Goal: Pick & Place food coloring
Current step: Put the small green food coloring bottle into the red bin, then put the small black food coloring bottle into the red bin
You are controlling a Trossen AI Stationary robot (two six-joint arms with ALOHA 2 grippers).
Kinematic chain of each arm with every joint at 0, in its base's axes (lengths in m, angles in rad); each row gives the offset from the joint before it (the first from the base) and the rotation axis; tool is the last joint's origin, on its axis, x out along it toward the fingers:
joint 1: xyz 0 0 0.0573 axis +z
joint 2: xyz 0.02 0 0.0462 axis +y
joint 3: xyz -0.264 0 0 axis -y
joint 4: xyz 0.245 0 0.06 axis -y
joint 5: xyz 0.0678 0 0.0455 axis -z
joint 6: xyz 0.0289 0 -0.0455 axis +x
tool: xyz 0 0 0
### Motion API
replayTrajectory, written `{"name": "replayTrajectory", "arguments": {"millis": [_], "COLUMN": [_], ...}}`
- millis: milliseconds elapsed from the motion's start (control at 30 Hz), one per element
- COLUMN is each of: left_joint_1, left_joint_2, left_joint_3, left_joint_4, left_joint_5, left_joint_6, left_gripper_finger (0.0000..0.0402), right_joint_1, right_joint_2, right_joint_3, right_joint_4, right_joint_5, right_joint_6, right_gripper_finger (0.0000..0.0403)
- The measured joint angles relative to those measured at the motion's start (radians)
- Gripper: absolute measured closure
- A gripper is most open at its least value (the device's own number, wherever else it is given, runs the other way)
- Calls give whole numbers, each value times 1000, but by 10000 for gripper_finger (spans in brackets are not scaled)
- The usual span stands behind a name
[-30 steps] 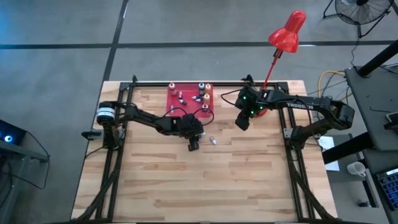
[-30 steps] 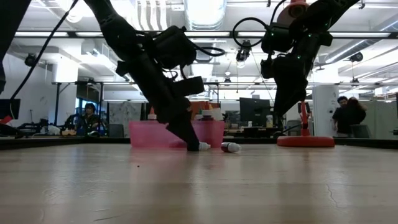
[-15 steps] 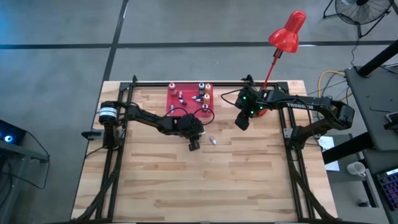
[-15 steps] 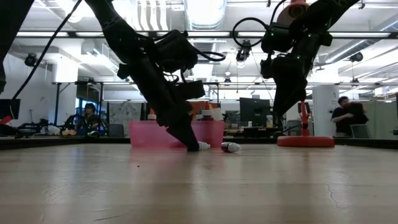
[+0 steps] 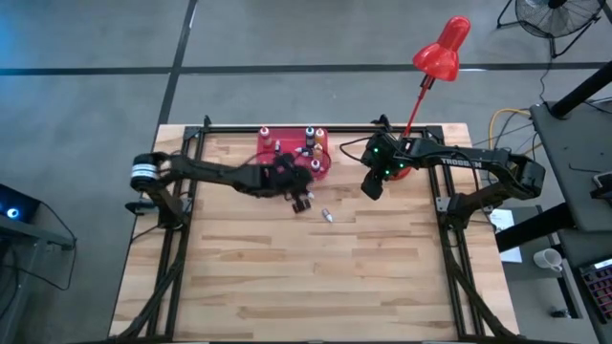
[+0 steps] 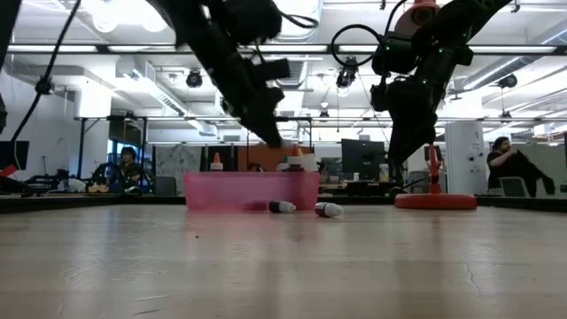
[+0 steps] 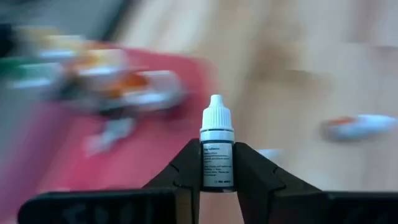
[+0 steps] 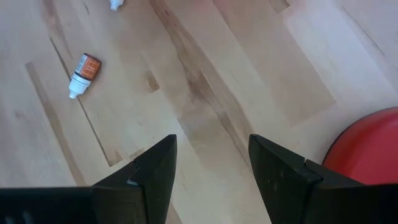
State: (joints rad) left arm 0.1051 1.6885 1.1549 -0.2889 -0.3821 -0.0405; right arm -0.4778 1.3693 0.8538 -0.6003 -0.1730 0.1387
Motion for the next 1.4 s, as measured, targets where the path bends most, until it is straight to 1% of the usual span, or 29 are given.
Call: {"name": "replayTrajectory", "arguments": {"millis": [67,133,233,300,367,433,567,667,733,800,867,967,1000,1033,1133,1300,1400], "left_joint_1": [26,72,158,199,210,203,166,149,147,140,127,99,90,80,67,65,64], "left_joint_2": [-41,-74,-90,-92,-93,-97,-119,-124,-122,-122,-122,-117,-112,-103,-81,-15,31], "left_joint_3": [4,1,-2,-3,2,10,33,38,36,38,43,29,20,13,2,2,2], "left_joint_4": [-41,-94,-107,-108,-104,-106,-104,-104,-110,-111,-102,-92,-88,-83,-73,-8,29], "left_joint_5": [-113,-180,-187,-181,-195,-186,-112,-107,-108,-71,43,267,310,331,339,343,364], "left_joint_6": [-6,-49,-176,-218,-249,-250,-223,-166,-157,-151,-84,124,184,232,322,348,381], "left_gripper_finger": [350,350,348,338,323,306,286,283,283,283,283,282,282,282,282,282,282], "right_joint_1": [0,0,0,0,0,0,0,0,0,0,0,0,0,0,0,0,0], "right_joint_2": [0,0,0,0,0,0,0,0,0,0,0,0,0,0,0,0,0], "right_joint_3": [0,0,0,0,0,0,0,0,0,0,0,0,0,0,0,0,0], "right_joint_4": [1,2,6,7,8,8,6,7,7,7,7,8,8,8,7,8,8], "right_joint_5": [0,0,0,1,7,16,18,18,18,18,18,17,17,17,17,16,16], "right_joint_6": [0,-4,-13,-15,-15,-14,-3,-3,-6,-7,-8,-14,-16,-17,-19,-19,-18], "right_gripper_finger": [209,209,209,209,209,209,209,209,209,209,209,209,209,209,209,209,209]}}
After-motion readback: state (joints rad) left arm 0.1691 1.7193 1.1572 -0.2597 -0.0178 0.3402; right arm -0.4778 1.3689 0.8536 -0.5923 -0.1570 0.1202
